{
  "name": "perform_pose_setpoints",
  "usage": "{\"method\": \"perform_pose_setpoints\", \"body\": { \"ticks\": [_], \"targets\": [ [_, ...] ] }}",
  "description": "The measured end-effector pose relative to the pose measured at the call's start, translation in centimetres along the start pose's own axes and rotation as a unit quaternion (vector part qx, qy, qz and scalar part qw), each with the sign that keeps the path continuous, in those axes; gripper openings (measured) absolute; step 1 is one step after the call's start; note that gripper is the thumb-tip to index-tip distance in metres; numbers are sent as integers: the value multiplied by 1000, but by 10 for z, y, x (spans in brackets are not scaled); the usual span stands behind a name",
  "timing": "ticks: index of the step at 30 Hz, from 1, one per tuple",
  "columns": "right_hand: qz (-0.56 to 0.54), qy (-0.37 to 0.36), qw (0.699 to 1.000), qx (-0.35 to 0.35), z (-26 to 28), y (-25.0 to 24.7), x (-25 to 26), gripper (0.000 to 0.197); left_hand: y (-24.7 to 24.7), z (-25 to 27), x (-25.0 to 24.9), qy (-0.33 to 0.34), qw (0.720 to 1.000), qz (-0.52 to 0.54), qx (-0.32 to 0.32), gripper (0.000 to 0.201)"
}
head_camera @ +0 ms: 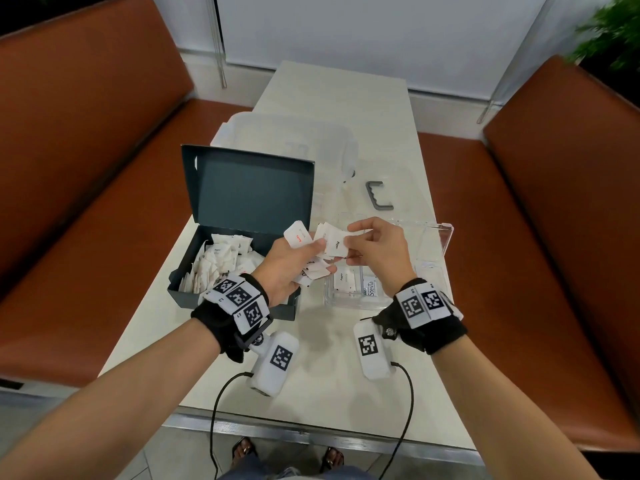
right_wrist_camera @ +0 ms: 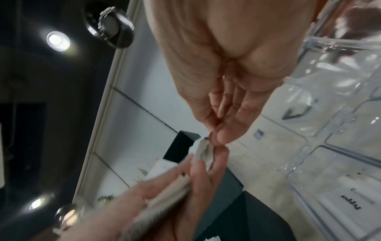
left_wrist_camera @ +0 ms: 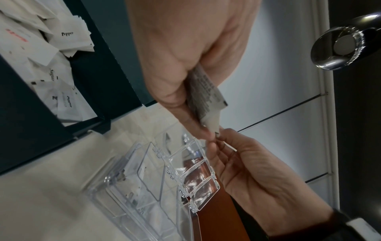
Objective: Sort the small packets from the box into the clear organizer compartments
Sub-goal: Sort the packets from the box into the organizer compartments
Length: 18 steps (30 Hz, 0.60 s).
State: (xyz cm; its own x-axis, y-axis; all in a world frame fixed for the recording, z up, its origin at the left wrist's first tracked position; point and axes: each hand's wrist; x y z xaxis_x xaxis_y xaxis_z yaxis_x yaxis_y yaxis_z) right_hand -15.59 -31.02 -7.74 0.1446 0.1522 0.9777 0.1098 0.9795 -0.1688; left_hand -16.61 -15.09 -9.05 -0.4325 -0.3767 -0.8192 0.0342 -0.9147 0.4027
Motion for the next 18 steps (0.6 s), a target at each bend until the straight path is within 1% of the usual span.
{"method": "perform_pose_setpoints", "body": {
  "ticks": [2,6,11,14,18],
  "targets": [
    [32,-8,999,-27,0,6,-2,17,1,0,1,2,1000,-8,8,12],
    [67,-24,997,-41,2,14,-4,18,3,-2,3,5,999,-48,8,26],
    [113,-28,993,-29,2,15,-3,13,2,-3,4,2,999,-46,14,23],
    [103,-31,994,-19,2,13,-3,8,1,-4,3,-2,999,-47,14,25],
    [98,-53,993,-32,0,11,-3,3,2,-1,0,-13,1000,-18,18,24]
  ]
}}
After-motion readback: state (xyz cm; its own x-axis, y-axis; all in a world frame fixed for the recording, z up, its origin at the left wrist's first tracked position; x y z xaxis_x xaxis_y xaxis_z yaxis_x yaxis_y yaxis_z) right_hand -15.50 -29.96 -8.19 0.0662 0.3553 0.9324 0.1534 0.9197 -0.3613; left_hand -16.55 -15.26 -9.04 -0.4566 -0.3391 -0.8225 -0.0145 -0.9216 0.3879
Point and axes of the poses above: each hand's wrist, its own z-axis away from the middle knuckle, its own y-axis out of the palm, x = y × z
